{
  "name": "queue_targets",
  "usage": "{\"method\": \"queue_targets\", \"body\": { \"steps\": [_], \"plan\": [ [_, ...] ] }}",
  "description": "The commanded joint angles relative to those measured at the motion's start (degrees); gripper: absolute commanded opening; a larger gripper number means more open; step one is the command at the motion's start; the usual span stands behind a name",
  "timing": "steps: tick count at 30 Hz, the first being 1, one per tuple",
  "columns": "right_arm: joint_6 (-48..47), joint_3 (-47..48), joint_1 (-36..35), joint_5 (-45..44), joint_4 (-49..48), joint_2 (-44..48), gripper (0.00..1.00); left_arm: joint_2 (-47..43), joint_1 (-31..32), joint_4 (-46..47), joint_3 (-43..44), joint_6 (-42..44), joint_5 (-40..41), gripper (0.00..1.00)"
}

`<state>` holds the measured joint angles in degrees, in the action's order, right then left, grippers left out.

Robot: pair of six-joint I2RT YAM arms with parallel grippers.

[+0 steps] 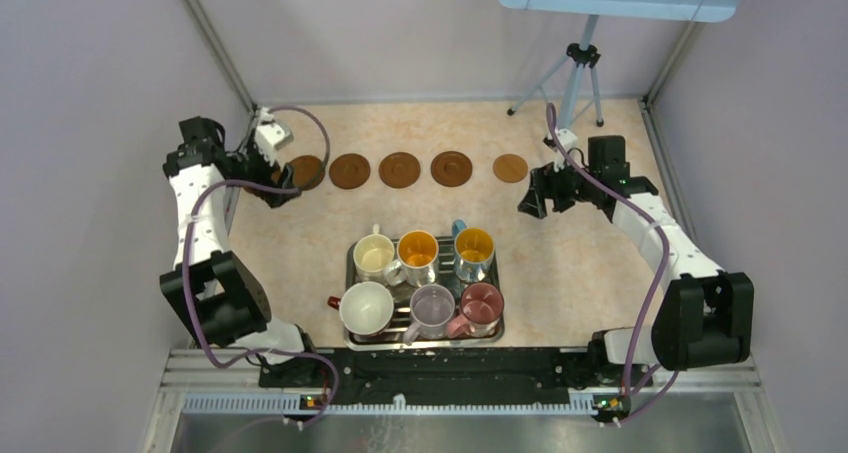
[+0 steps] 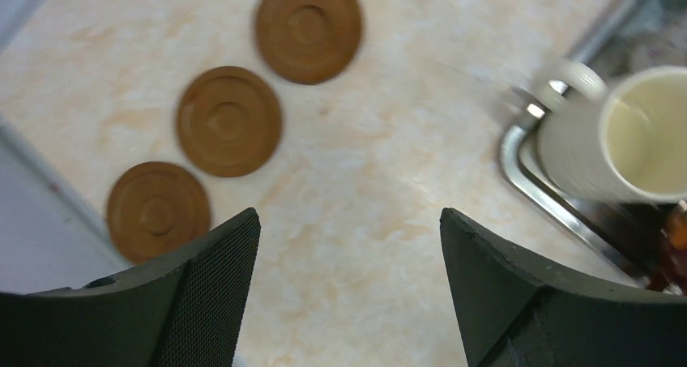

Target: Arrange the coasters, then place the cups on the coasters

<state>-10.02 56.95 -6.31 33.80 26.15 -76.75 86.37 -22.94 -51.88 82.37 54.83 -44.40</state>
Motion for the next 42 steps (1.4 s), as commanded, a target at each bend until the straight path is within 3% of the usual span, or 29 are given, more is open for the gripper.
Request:
{"method": "queue_targets", "body": {
  "steps": [1, 3, 7, 15, 22, 29, 42],
  "plan": [
    [-1.14, -1.28, 0.64, 1.09, -1.32, 2.53, 0.79, 0.19, 0.96, -23.47, -1.71, 24.97, -6.14, 0.87],
    [-1.22, -1.83, 0.6, 0.76, -1.63, 3.01, 0.79, -1.49, 1.05, -28.45, -4.41, 30.76, -4.15, 0.86],
    [-1.3, -2.54, 0.61, 0.79, -2.05, 3.24, 0.79, -9.89, 1.05, -29.11, -14.77, 38.21, 3.3, 0.85],
    [-1.14, -2.63, 0.63, 0.96, -2.48, 2.13, 0.79, -25.69, 2.91, -28.77, -32.47, 46.15, 7.41, 0.85],
    [-0.88, -2.56, 0.62, 1.09, -2.62, 1.59, 0.79, -29.22, 9.54, -19.57, -40.35, 39.94, 9.06, 0.84],
    [-1.14, -2.8, 0.66, 0.18, -2.43, 1.6, 0.79, -27.23, 18.41, -11.83, -43.94, 31.6, 9.34, 0.83],
    [-1.21, -2.9, 0.63, -0.37, -2.58, 1.01, 0.79, -27.95, 22.74, -6.55, -50.84, 31.13, 6.95, 0.67]
  ]
}}
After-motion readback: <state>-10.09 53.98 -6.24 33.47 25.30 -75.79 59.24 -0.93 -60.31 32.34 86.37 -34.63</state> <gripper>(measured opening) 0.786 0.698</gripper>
